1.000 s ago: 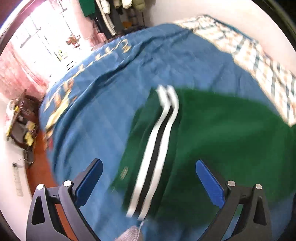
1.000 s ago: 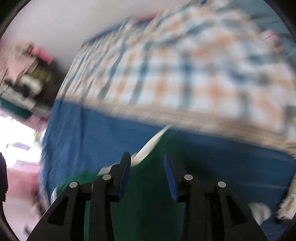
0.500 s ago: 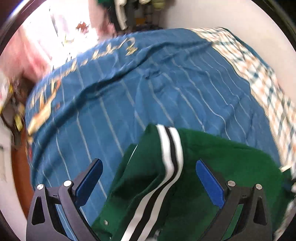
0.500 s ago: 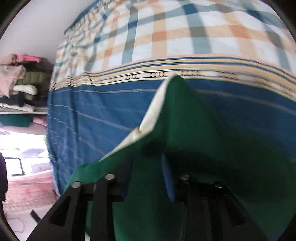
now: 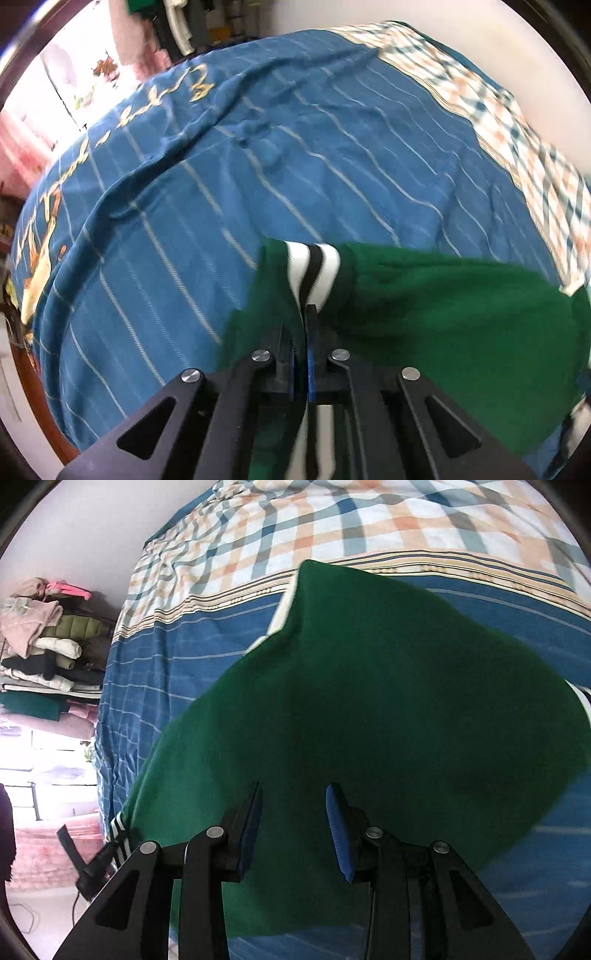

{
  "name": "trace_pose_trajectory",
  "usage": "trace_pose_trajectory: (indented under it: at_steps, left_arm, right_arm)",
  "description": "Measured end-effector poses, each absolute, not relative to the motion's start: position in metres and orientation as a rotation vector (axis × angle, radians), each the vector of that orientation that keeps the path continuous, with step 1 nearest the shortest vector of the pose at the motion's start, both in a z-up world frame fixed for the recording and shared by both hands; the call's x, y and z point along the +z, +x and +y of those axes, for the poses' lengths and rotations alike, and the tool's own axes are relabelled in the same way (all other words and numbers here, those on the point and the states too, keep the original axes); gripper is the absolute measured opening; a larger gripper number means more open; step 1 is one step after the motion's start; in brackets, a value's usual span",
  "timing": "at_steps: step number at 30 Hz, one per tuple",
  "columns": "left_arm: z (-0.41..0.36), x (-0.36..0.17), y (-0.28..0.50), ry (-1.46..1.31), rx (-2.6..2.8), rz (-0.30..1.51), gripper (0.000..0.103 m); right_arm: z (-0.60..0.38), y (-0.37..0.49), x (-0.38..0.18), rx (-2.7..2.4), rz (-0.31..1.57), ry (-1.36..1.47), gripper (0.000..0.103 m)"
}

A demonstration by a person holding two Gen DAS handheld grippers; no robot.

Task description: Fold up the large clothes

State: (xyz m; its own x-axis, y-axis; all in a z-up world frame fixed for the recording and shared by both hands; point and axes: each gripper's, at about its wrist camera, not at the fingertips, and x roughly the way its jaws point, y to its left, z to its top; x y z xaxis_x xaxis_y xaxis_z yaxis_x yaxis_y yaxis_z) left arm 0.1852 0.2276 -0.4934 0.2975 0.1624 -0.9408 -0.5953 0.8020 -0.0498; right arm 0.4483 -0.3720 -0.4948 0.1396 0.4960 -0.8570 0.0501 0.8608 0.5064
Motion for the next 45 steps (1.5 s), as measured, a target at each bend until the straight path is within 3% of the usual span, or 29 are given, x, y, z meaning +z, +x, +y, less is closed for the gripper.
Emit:
trace_pose_trajectory:
  at_steps: [4, 5, 6, 7, 11, 13, 14, 15, 19, 21, 25, 31, 37, 39, 40, 41, 45]
  left_arm:
    - [0.239, -0.517, 0.185, -0.484, 0.494, 1.241, 0.005]
    - [0.237, -0.514, 0.185, -0.48, 0.487, 1.239, 0.006]
    - [0.234, -0.508, 0.184, -0.469, 0.477, 1.234, 0.008]
    - [0.229, -0.495, 0.182, -0.431, 0.487, 1.225, 0.01]
    - [0.208, -0.452, 0.157, -0.367, 0.526, 1.162, 0.01]
    - [0.197, -0.439, 0.142, -0.354, 0.544, 1.147, 0.032]
    - [0.19, -0.435, 0.133, -0.358, 0.558, 1.143, 0.071]
    - [0.187, -0.435, 0.125, -0.373, 0.575, 1.142, 0.101]
    - [0.173, -0.455, 0.085, -0.495, 0.639, 1.168, 0.101]
    - [0.162, -0.463, 0.054, -0.644, 0.672, 1.158, 0.101]
    - [0.131, -0.485, -0.003, -0.995, 0.677, 1.095, 0.1]
    - [0.115, -0.558, 0.012, -1.399, 0.61, 0.908, 0.1]
    - [0.138, -0.566, 0.069, -1.235, 0.823, 0.851, 0.097]
    - [0.144, -0.557, 0.08, -1.179, 0.885, 0.822, 0.05]
    - [0.147, -0.55, 0.089, -1.132, 0.875, 0.822, 0.038]
    - [0.151, -0.542, 0.1, -1.083, 0.848, 0.819, 0.029]
    - [0.165, -0.506, 0.111, -0.98, 0.784, 0.777, 0.026]
  right_arm:
    - [-0.385, 0.436, -0.495, 0.287, 1.415, 0.462, 0.038]
    - [-0.394, 0.431, -0.494, 0.253, 1.401, 0.465, 0.041]
    - [-0.401, 0.428, -0.493, 0.235, 1.392, 0.471, 0.052]
    - [-0.412, 0.423, -0.491, 0.217, 1.38, 0.476, 0.057]
    - [-0.445, 0.413, -0.484, 0.173, 1.36, 0.488, 0.059]
    - [-0.456, 0.415, -0.489, 0.183, 1.362, 0.499, 0.059]
    - [-0.46, 0.422, -0.497, 0.182, 1.357, 0.498, 0.057]
    - [-0.461, 0.429, -0.505, 0.174, 1.357, 0.497, 0.057]
    - [-0.457, 0.469, -0.578, 0.121, 1.484, 0.533, 0.06]
    - [-0.449, 0.479, -0.576, 0.076, 1.498, 0.538, 0.077]
    - [-0.43, 0.469, -0.551, 0.134, 1.48, 0.442, 0.077]
    - [-0.441, 0.409, -0.53, 0.218, 1.452, 0.468, 0.076]
    - [-0.46, 0.365, -0.534, 0.228, 1.475, 0.58, 0.077]
    - [-0.46, 0.356, -0.534, 0.233, 1.478, 0.567, 0.077]
    - [-0.457, 0.352, -0.534, 0.237, 1.48, 0.556, 0.077]
    - [-0.454, 0.35, -0.532, 0.247, 1.479, 0.542, 0.076]
    - [-0.442, 0.346, -0.52, 0.299, 1.457, 0.508, 0.076]
